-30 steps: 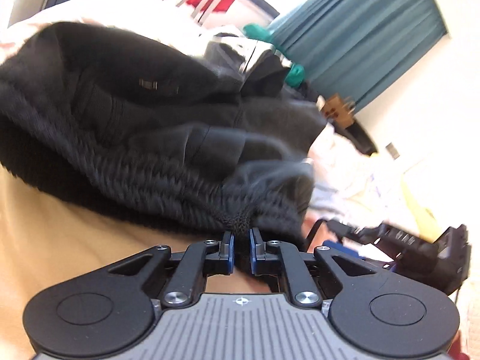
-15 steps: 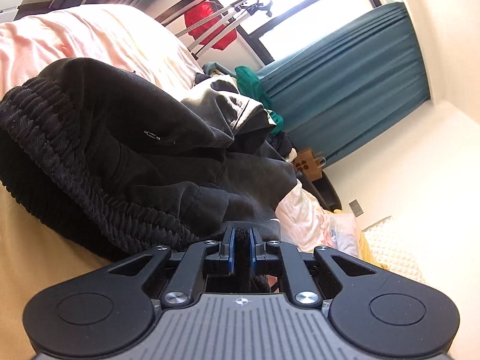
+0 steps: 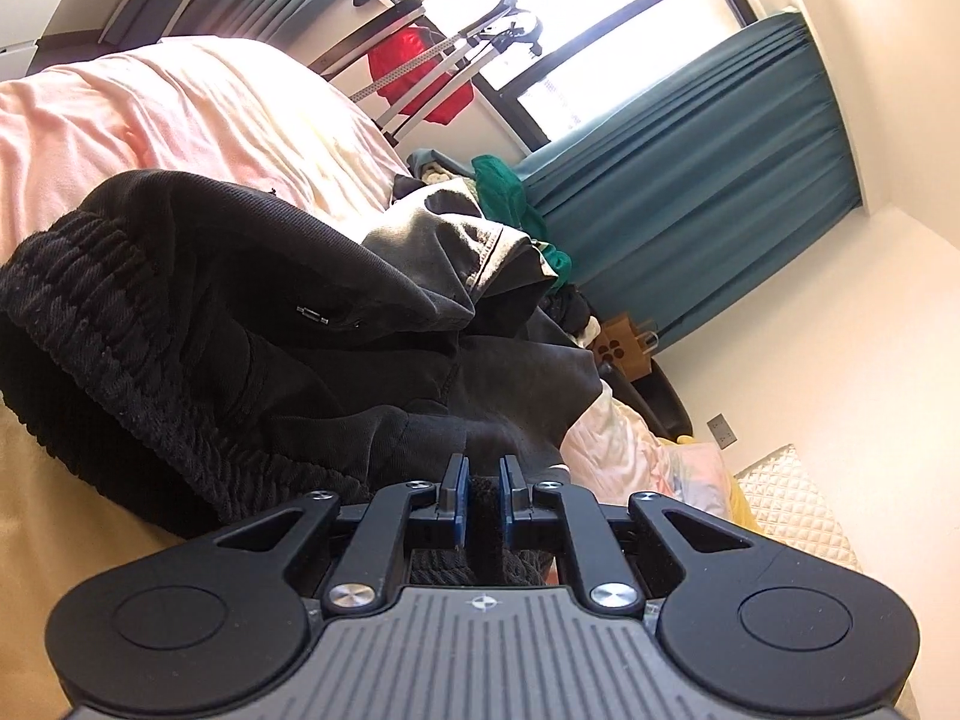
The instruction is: Fold clothes
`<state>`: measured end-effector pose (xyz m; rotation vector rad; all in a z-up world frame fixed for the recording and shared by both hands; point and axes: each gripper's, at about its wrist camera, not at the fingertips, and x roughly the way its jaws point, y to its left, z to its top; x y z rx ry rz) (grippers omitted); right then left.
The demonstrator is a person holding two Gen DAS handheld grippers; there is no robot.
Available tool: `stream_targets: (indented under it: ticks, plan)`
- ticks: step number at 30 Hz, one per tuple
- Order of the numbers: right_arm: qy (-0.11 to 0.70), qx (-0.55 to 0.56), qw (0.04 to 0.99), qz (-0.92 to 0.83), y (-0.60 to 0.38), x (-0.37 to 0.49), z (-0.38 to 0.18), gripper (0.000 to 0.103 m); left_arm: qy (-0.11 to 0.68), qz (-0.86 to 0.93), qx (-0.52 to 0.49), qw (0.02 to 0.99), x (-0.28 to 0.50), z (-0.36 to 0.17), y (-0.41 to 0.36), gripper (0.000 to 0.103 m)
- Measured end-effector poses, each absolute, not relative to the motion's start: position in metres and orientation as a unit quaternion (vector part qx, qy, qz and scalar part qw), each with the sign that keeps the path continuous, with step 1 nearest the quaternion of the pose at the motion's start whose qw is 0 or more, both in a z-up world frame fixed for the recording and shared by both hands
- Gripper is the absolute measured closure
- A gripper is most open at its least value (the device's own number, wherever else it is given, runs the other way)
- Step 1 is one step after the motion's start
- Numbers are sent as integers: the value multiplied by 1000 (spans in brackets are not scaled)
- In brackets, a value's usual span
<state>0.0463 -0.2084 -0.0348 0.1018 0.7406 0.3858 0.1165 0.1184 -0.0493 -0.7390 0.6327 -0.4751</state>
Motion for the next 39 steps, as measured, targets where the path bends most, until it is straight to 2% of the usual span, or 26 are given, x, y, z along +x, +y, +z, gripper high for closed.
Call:
stream_targets:
  ticks: [2,6,8,9,10,17,21,24,26,27,28,29,39]
  plan:
    - [335,89,918,194,-212,45,-20,95,295,-229,-355,857,117,-47,121,92]
    - [291,158,921,206,-211,69,15,95,281,-218,-351,866,117,-39,129,78]
    - [276,171,922,212,-202,92,36,95,269,-207,-343,876,116,-35,134,69]
    - [268,176,922,215,-196,105,47,95,262,-200,-339,881,115,-32,137,58]
    - [261,176,924,218,-190,116,57,95,255,-195,-337,885,114,-31,140,51]
    - [266,116,933,213,-123,218,98,95,219,-173,-351,894,112,-31,164,49]
    - [281,24,946,160,-88,258,83,93,221,-162,-349,896,118,-35,170,49]
    - [319,-2,940,124,-83,277,54,91,225,-149,-332,904,123,-37,171,49]
    - [351,17,927,133,-92,279,35,82,227,-148,-321,907,125,-38,168,49]
    - [361,27,922,136,-98,277,28,59,229,-147,-315,909,125,-38,167,49]
    - [362,29,923,130,-106,269,24,29,230,-147,-310,911,126,-38,166,49]
    - [358,28,925,120,-114,259,23,18,231,-146,-304,912,126,-39,164,49]
    - [300,57,948,87,-188,128,15,16,250,-124,-256,926,118,-41,146,45]
